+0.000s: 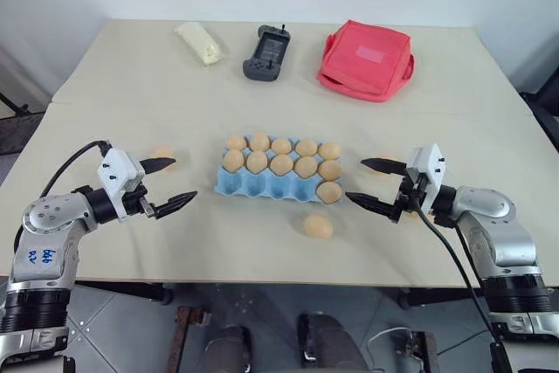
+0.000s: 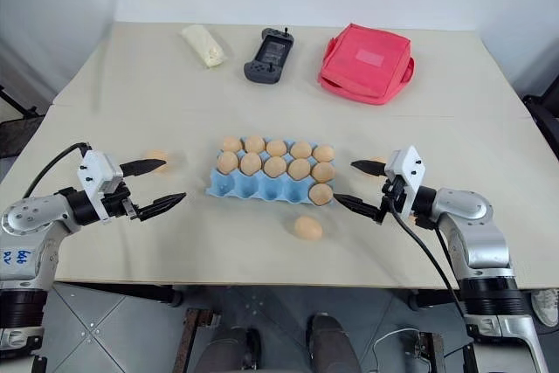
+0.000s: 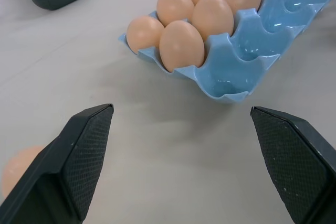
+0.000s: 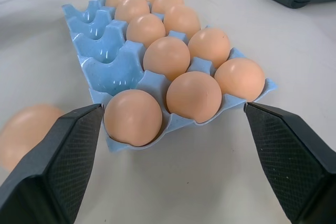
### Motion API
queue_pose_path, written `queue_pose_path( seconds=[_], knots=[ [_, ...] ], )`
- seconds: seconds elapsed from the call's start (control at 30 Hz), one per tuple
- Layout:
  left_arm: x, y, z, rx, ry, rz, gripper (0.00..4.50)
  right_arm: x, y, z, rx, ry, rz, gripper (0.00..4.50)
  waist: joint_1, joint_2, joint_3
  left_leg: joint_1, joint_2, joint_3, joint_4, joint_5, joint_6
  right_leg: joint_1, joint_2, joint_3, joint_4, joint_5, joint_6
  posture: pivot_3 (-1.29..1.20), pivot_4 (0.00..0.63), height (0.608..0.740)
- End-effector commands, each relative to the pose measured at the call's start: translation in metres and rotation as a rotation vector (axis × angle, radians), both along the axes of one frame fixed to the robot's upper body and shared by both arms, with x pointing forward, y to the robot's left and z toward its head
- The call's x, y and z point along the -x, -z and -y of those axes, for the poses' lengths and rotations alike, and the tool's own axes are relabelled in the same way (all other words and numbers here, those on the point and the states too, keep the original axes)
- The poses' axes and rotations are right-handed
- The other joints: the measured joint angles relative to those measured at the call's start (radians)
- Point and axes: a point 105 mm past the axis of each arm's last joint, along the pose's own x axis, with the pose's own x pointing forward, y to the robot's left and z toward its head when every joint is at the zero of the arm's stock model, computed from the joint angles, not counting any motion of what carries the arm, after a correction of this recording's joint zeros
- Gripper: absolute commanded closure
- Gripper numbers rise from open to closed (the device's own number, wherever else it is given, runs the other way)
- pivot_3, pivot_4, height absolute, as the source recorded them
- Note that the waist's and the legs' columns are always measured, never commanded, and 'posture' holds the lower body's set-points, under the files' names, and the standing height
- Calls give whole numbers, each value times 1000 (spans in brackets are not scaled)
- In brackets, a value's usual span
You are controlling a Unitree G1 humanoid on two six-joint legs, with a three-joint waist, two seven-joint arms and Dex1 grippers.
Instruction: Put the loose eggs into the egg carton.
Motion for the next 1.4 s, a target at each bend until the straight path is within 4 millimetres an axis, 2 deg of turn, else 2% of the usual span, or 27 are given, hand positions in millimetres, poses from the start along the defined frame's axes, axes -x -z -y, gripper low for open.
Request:
queue_pose_path(
  seconds=[0.03,0.1,0.17,0.23,0.37,0.47,0.63,0.7,0.83,1.07,1.23,1.33,1.4],
  knots=[
    [0,-8,2,-1,17,32,46,-1,-13,-1,-9,1,60,0,0,0,0,0,0,0,0,0,0,0,0,0,0,0,0,0,150,740],
    [-1,-10,5,14,32,29,46,-2,-17,2,-13,18,75,0,0,0,0,0,0,0,0,0,0,0,0,0,0,0,0,0,150,740],
    [-1,-13,16,15,72,33,46,0,-24,13,-25,69,92,0,2,0,0,0,0,0,1,0,0,0,0,0,1,0,0,0,150,740],
    [1,-14,29,7,133,30,46,4,-30,29,-45,141,100,0,8,0,0,0,0,0,1,0,0,0,0,0,1,0,0,0,150,740],
    [9,-12,56,-27,273,-2,46,19,-29,63,-50,296,103,0,29,0,0,-1,0,0,0,0,0,0,0,-1,0,0,0,0,150,740],
    [18,-4,81,-57,393,-27,46,39,-20,91,-49,432,90,0,37,0,0,-1,0,-1,0,0,0,1,0,-1,-1,0,0,0,150,740],
    [21,2,101,-31,466,-42,46,62,12,116,-55,582,7,0,28,0,0,1,-1,0,1,0,1,3,1,1,-1,0,0,0,150,740],
    [21,3,104,-31,474,-43,46,65,21,119,-76,607,-25,0,19,0,0,2,0,0,1,1,1,3,1,1,0,1,-1,0,150,740],
    [19,3,104,-34,473,-41,46,59,25,117,-79,596,-36,0,11,0,0,4,0,2,0,6,1,3,2,4,1,6,-3,0,150,740],
    [17,1,96,-39,438,-33,46,26,32,114,-54,519,-79,0,15,0,0,4,0,2,0,13,3,4,2,4,-2,15,-3,0,150,740],
    [17,-2,89,-43,403,-21,46,10,47,113,-33,475,-139,0,22,1,0,2,0,2,-1,13,4,3,2,4,-4,16,-2,0,150,740],
    [17,-4,86,-40,385,-15,0,6,50,113,-30,469,-147,653,23,1,0,1,0,2,-2,13,4,2,2,4,-5,16,-2,0,150,740],
    [17,-4,84,-38,373,-13,0,5,50,112,-18,459,-143,1295,23,1,0,0,0,2,-2,13,4,2,1,3,-6,16,-2,0,150,740]
  ],
)
